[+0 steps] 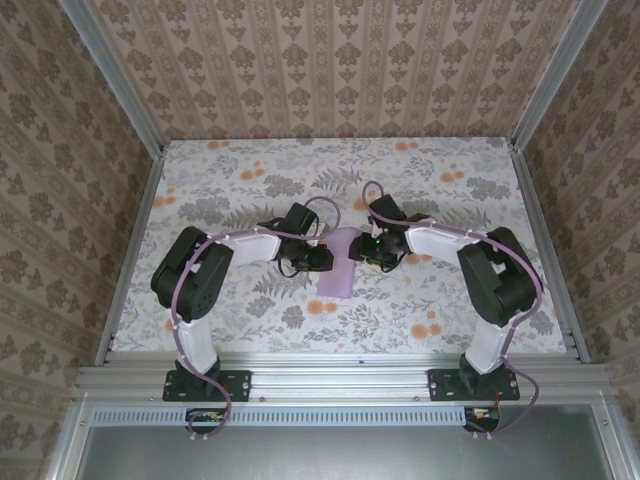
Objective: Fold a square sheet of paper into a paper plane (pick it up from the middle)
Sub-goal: Hold the square sheet of paper at the center of the table.
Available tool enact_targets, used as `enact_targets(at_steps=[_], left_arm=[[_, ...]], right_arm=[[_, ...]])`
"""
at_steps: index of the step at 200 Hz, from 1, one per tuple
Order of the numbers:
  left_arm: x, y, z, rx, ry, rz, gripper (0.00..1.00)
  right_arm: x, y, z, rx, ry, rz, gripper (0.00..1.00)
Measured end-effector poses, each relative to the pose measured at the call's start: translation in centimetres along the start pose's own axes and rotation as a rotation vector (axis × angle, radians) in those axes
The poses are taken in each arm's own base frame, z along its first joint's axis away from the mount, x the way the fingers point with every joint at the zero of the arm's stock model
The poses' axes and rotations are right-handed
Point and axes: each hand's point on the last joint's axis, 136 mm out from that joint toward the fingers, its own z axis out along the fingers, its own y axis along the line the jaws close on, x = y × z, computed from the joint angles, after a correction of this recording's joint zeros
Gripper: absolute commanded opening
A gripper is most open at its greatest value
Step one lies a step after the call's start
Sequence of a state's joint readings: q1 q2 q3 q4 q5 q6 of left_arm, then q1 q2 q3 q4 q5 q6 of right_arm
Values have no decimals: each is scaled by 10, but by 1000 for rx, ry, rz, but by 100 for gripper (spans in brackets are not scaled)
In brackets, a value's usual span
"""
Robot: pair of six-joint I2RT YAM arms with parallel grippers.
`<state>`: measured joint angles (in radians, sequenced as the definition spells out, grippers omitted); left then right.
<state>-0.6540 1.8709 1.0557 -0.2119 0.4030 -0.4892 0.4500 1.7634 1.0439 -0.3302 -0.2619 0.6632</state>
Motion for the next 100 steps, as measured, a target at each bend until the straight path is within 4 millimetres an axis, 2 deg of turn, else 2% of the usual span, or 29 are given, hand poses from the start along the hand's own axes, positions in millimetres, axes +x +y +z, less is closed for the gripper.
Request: enact_targets(at_steps=[19,50,74,100], left_arm=[[0,0,0,-2,1,8,22],[0,0,0,-9,9,13,22],[0,0,0,-17,8,19,22],[0,0,0,-21,8,20,22]], right_arm=[[-1,5,-17,-48,-33,4,49],[-8,32,-30,-177,-67,6,34],[-10,46,-25,-244,-56,22,27],[-5,48,-3,-264,-7,46,22]])
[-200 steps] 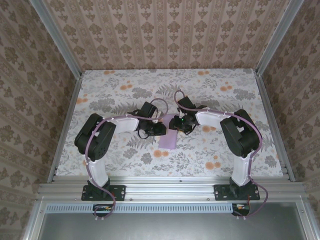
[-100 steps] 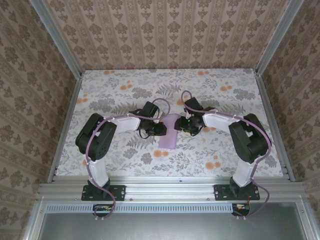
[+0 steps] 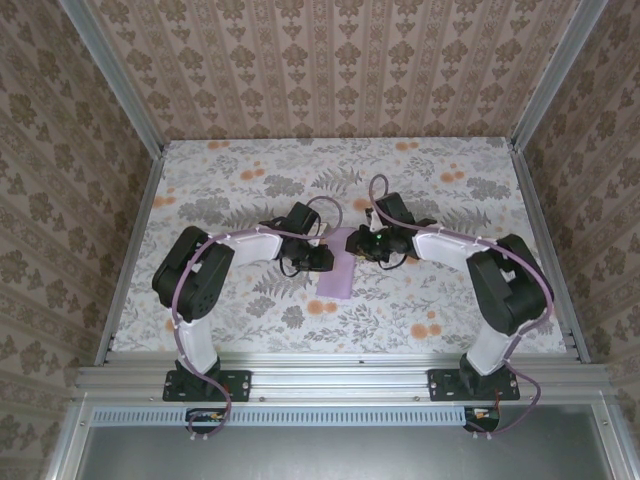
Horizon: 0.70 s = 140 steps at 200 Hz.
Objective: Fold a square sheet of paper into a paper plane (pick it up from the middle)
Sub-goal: Fold the square sheet of paper in half at the center of the table.
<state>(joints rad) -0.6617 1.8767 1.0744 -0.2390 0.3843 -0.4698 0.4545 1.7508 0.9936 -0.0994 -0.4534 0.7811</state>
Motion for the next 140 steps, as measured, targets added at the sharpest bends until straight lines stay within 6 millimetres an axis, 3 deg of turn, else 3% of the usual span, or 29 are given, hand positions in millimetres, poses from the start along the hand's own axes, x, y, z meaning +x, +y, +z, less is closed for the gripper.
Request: enact_targets(at_steps=[42,140], left_arm=[[0,0,1,-1,3,-1,22],[-4,-2,3,9,7,10,21]], right_arm=[[6,-16,20,34,49,31,21],[4,-43,24,109,50,20,21]])
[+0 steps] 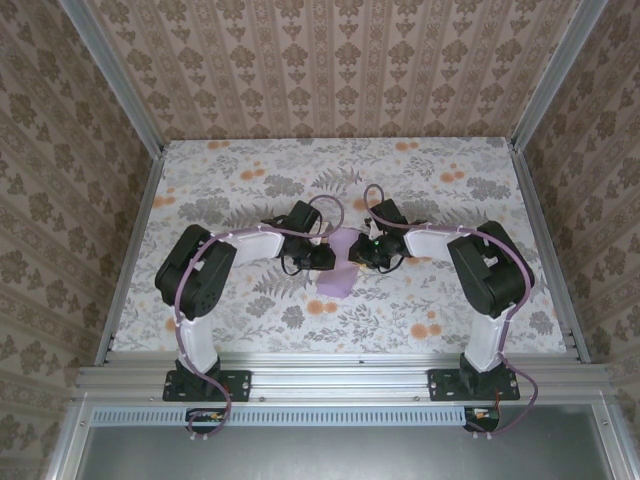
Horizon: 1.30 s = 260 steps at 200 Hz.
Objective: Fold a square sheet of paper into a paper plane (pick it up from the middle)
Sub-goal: Fold the square sheet of paper in half at the center of the table.
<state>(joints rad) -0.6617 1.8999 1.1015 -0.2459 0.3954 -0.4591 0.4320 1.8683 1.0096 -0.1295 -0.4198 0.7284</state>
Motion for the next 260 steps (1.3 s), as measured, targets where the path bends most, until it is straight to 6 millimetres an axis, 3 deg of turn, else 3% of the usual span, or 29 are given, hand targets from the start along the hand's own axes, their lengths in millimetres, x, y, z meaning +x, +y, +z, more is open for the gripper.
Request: enact_targets(at_steps=[107,150,217,260], left_arm=[[-1,0,1,0,8,12,21],[-1,1,1,-4,8,23,21],[-1,1,1,-7,6,35,20],[-1,1,2,-8,9,41,20]], right_arm=[[-17,16,-3,-53,-51,-18,19],[-23,6,5,-25,-47,-7,18],[-35,-9,-3,12,-71,-22,18],[-38,4,-13,-9,-87,-43,18]])
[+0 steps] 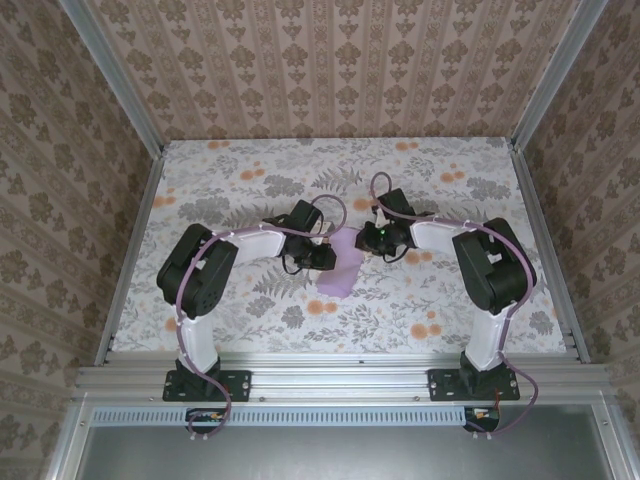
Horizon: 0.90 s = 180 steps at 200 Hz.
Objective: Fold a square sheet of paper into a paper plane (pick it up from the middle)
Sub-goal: Fold the square sheet of paper in half at the center of the table.
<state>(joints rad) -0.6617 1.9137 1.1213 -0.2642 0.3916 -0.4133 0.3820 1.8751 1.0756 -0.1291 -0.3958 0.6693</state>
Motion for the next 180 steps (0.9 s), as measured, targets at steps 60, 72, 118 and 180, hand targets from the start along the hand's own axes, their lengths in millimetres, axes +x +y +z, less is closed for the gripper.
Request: enact_targets(at_steps=[60,72,118,180], left_arm=[[1,-1,0,-9,9,5,20],[1,-1,0,-9,9,6,20],[1,-1,0,-10,10,8,20],[1,-1,0,-10,11,15,20]], right_arm=[[-13,24,10,-48,-19,-25,18],[-12,19,15,-39,-11,-19,18],[-14,-1,22,-15,-3,9,18],[-19,-9,20,-34,-15,11,19]])
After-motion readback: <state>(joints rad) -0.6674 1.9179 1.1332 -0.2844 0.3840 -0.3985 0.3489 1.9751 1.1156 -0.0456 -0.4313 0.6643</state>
